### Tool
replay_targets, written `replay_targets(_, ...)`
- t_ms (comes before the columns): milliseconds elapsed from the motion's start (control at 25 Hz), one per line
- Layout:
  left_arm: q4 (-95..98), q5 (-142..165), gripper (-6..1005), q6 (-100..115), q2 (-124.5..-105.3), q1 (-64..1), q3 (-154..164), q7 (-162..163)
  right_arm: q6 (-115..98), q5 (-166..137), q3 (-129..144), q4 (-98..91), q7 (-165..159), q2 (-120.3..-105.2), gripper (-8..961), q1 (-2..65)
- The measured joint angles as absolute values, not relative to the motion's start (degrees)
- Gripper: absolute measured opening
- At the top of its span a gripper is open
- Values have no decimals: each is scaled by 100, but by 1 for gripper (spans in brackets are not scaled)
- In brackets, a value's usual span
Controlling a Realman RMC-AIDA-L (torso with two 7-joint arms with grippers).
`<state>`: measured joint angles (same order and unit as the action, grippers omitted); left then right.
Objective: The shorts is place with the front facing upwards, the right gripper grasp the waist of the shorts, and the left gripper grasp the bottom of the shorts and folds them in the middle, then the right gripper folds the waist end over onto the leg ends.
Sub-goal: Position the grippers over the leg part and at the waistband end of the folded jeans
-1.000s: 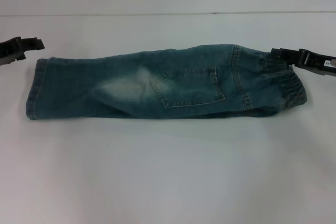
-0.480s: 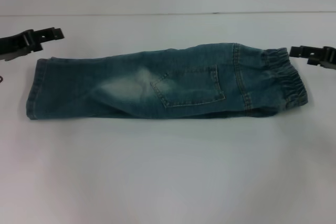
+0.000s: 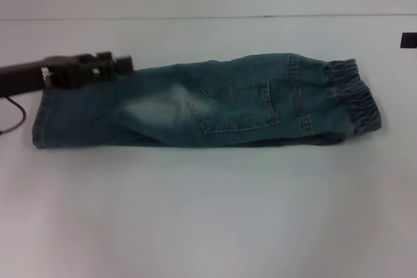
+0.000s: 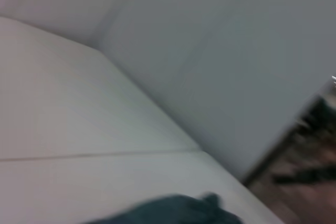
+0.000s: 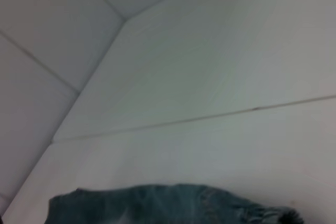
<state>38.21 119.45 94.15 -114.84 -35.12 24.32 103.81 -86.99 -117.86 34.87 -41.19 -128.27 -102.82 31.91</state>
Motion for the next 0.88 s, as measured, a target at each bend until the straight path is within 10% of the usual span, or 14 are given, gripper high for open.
replay_targets(880,4353,11999,813,10253,-11805,-3315,3585,10106,-9543,-15195,3772,-5255,-14115,-10469,820,4557)
